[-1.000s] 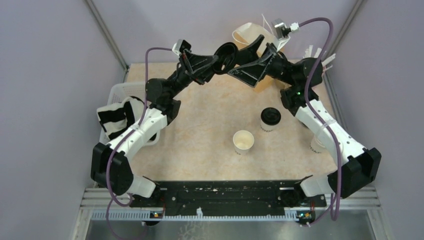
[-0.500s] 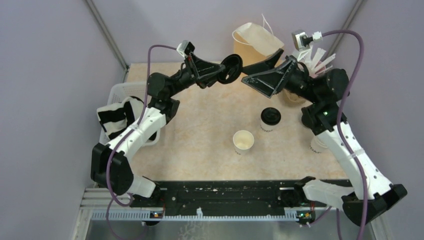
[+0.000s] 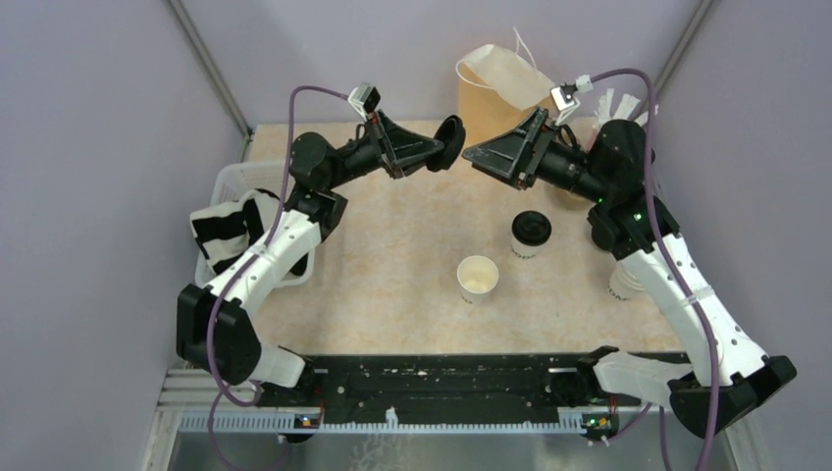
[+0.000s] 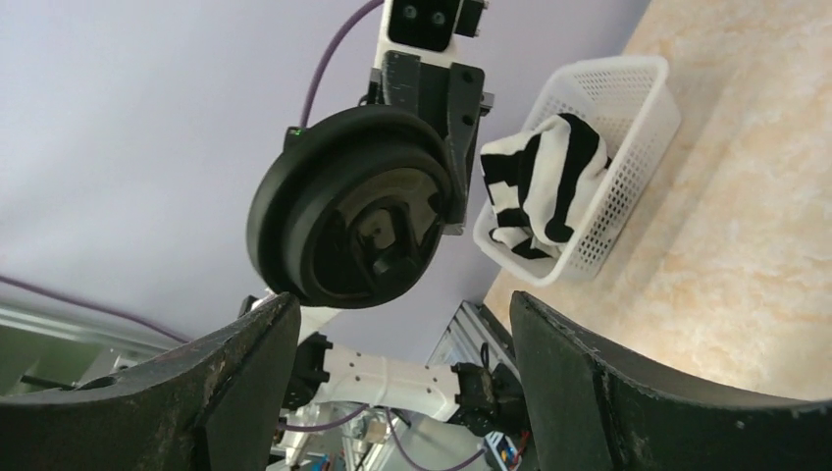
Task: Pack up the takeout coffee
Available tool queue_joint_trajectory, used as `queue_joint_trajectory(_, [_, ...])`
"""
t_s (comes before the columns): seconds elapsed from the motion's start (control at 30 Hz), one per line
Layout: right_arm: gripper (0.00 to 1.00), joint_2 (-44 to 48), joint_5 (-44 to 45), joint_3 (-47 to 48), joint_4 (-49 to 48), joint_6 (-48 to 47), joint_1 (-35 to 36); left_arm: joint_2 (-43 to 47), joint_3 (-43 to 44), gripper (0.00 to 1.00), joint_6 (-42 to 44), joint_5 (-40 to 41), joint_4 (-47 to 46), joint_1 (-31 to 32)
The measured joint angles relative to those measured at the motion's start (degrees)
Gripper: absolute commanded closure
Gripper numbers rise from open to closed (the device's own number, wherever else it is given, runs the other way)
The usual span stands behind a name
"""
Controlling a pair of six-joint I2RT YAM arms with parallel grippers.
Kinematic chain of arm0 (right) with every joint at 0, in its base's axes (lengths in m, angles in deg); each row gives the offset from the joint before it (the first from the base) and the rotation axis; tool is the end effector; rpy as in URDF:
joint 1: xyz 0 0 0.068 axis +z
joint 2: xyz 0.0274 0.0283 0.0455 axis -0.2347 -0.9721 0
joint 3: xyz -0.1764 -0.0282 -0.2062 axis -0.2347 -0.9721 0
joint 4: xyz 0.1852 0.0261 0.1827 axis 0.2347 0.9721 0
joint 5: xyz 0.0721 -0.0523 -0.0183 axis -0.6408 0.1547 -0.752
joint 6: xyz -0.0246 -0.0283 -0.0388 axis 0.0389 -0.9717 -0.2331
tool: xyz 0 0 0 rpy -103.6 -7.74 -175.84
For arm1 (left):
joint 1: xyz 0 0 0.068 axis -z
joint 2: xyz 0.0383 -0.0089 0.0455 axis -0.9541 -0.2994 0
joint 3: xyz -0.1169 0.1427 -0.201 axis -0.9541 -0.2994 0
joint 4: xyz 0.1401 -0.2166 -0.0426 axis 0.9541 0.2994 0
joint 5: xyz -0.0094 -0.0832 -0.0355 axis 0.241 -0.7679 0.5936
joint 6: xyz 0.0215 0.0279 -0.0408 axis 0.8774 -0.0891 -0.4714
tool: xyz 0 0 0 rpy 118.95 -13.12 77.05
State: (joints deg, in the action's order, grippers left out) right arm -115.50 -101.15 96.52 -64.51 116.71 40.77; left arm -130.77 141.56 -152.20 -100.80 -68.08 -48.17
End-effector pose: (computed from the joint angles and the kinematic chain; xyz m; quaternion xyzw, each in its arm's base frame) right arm 0.1983 0.1231 0.4750 -0.0196 0.6840 0.6148 0.3920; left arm 0.2813 -0.1561 0.4212 -0.0108 0.5944 -0.7766 0.2084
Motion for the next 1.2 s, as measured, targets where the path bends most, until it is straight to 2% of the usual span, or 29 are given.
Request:
queue_joint_trajectory(0.13, [0.15,-0.9,0.07,0.0,1.18,0.07,0.07,0.5,-0.46,0.88,1.33,-0.11,1.38,0.0])
queue_joint_trajectory(0.37, [0.15,-1.38,-0.59,2.75,0.85,-1.49,1.03,0.85,-1.22,0.88,2.54,-0.13,3.13,0.0])
queue_joint_trajectory(0.53, [0.03,-1.92,-3.65,2.78,-3.32,-2.8,1.55,0.98,-6.88,0.85,-4.98,0.7,-4.13,0.0])
queue_joint_trajectory(0.67, [0.02,-2.51,-6.51,2.78,-5.73,-6.71,1.55,-0.9,-9.51,0.84,-15.26,1.53,-16.31,0.0])
queue_joint_trajectory(0.8, [0.01,-3.63,-9.68,2.84,-9.49,-10.49,1.53,-2.47,-9.64,0.83,-21.18,1.51,-26.01,0.0])
queue_joint_trajectory(1.2, [0.03,-8.31,-11.08,4.11,-21.81,-9.62,4.2,-1.92,-7.08,0.85,-24.83,0.85,-28.46,0.0])
